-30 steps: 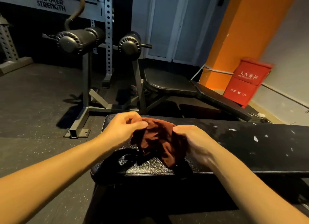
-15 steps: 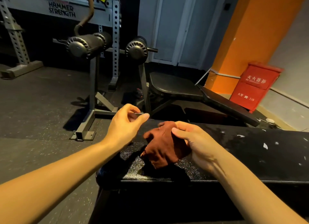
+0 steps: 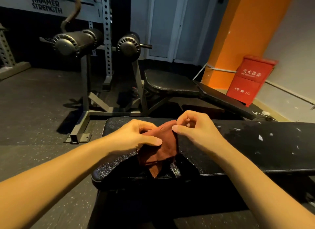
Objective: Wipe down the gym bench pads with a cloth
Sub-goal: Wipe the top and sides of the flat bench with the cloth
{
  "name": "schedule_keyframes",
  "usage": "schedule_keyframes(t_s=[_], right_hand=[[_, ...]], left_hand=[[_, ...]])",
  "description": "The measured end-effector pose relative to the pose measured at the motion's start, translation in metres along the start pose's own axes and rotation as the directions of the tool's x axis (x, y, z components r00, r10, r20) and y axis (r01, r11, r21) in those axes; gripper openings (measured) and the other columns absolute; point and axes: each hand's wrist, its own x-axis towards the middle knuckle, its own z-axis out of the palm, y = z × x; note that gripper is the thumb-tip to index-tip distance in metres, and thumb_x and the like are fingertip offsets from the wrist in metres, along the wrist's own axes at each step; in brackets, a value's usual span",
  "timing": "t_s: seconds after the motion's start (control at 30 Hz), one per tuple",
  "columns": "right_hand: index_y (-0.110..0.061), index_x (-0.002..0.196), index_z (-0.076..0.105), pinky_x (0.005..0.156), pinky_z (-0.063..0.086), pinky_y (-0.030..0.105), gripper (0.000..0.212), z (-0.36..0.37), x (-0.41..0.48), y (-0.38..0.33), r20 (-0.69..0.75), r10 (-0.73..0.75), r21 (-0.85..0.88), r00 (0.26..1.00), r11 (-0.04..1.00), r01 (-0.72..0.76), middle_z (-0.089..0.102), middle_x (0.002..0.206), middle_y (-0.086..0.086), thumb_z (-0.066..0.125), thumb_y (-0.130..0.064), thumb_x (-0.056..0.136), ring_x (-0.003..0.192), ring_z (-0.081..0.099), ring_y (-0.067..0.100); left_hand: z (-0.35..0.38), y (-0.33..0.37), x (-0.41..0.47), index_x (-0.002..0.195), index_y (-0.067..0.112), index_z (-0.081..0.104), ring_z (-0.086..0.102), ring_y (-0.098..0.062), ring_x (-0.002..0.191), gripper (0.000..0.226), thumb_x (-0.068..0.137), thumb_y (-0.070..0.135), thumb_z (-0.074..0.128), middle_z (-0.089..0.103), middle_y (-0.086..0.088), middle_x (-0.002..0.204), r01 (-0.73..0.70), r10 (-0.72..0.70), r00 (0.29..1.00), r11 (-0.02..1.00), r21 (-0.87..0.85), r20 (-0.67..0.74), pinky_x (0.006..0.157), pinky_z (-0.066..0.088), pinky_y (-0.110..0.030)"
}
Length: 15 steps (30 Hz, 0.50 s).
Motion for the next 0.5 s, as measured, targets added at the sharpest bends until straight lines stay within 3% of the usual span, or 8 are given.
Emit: schedule_keyframes(t_s=[0.1, 0.17, 0.23, 0.33, 0.43, 0.5], right_hand=[[-0.026, 0.126, 0.063, 0.095, 0.052, 0.028, 0.049, -0.001, -0.004, 0.006, 0.247, 0.105, 0.149, 0.963, 0.978, -0.145, 0.070, 0.118, -0.007, 0.082, -0.033, 0.081, 0.109, 0.067, 0.007], [-0.018, 0.128, 0.067, 0.093, 0.054, 0.030, 0.035, 0.000, -0.011, 0.007, 0.373, 0.048, 0.222, 0.927, 0.965, -0.140, 0.074, 0.118, -0.002, 0.072, -0.020, 0.093, 0.110, 0.070, 0.013], [-0.017, 0.122, 0.073, 0.091, 0.056, 0.029, 0.031, 0.001, -0.017, 0.010, 0.284, 0.031, 0.201, 0.958, 0.975, -0.091, 0.077, 0.112, 0.000, 0.061, -0.004, 0.097, 0.107, 0.072, 0.015], [-0.024, 0.108, 0.076, 0.087, 0.058, 0.031, 0.025, 0.001, -0.026, 0.019, -0.011, 0.048, -0.046, 0.999, 0.998, -0.049, 0.078, 0.097, -0.008, 0.065, -0.008, 0.093, 0.093, 0.072, 0.007], [-0.024, 0.096, 0.065, 0.067, 0.053, 0.028, 0.006, -0.007, -0.038, 0.027, -0.292, 0.004, -0.327, 0.956, 0.939, -0.104, 0.068, 0.079, -0.009, 0.069, -0.021, 0.093, 0.074, 0.064, 0.007], [-0.022, 0.095, 0.061, 0.064, 0.055, 0.035, 0.006, -0.015, -0.044, 0.034, -0.368, -0.035, -0.393, 0.929, 0.911, -0.122, 0.067, 0.077, -0.006, 0.065, -0.020, 0.095, 0.069, 0.063, 0.011]], left_hand=[[-0.001, 0.004, -0.001, 0.103, 0.013, 0.075, 0.071, -0.024, 0.090, 0.014, 0.091, 0.020, 0.075, 0.074, -0.014, 0.096, -0.020, 0.019, 0.998, 1.000, 0.019, 0.059, 0.082, 0.053, -0.032], [0.004, 0.005, 0.003, 0.093, 0.017, 0.076, 0.070, -0.014, 0.075, 0.007, 0.089, 0.022, 0.078, 0.074, -0.001, 0.080, -0.020, 0.021, 1.000, 0.998, 0.067, -0.017, 0.072, 0.050, -0.026], [0.013, 0.003, 0.011, 0.081, 0.024, 0.075, 0.064, -0.007, 0.062, 0.013, 0.082, 0.033, 0.084, 0.070, 0.006, 0.065, 0.031, 0.010, 0.979, 0.980, 0.196, -0.203, 0.066, 0.047, -0.027], [0.036, 0.005, 0.019, 0.074, 0.028, 0.071, 0.066, -0.004, 0.067, 0.026, 0.073, 0.049, 0.086, 0.069, 0.009, 0.068, 0.106, 0.036, 0.910, 0.943, 0.314, -0.413, 0.062, 0.048, -0.026], [0.068, 0.016, 0.032, 0.074, 0.027, 0.072, 0.068, -0.005, 0.071, 0.023, 0.075, 0.046, 0.085, 0.071, 0.009, 0.072, 0.063, 0.077, 0.874, 0.961, 0.268, -0.480, 0.064, 0.053, -0.028], [0.087, 0.026, 0.046, 0.072, 0.024, 0.076, 0.070, -0.009, 0.073, 0.013, 0.080, 0.032, 0.083, 0.073, 0.008, 0.071, 0.039, -0.001, 0.883, 0.997, 0.071, -0.469, 0.070, 0.056, -0.032]])
